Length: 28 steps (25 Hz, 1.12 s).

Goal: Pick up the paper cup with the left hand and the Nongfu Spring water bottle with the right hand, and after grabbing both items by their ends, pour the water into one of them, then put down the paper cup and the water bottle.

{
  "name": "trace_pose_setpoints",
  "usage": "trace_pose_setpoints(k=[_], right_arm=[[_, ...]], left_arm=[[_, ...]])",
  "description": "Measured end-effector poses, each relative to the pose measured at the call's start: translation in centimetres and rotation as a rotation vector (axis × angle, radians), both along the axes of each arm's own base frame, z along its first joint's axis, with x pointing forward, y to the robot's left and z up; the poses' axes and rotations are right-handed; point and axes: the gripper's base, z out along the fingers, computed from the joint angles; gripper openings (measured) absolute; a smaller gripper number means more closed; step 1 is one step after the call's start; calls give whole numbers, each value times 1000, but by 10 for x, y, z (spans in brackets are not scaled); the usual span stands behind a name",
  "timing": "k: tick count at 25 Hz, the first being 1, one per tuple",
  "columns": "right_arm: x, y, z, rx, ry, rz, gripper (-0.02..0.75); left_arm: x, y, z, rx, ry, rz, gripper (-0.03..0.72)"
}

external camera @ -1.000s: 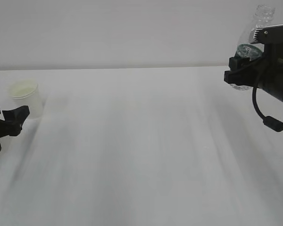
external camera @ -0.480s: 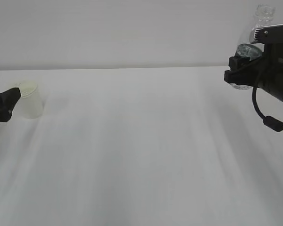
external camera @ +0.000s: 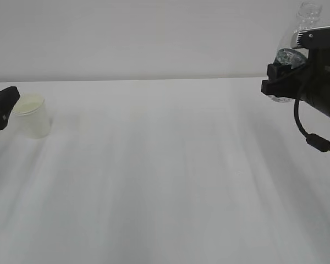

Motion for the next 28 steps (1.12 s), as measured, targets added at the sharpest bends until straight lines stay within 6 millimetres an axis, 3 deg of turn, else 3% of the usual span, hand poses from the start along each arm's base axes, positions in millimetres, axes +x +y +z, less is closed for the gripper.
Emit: trace_pose_setpoints(k=[3,14,28], right_arm=[[5,1,-4,-2,22,1,417],[15,3,-45,27,142,-4,417],[48,12,-86,7,183,40,417]], left_arm=[[0,0,0,-4,0,-5,592],[-1,-3,0,1,2,-35,591],[-1,-5,0,11,3,-57,588]])
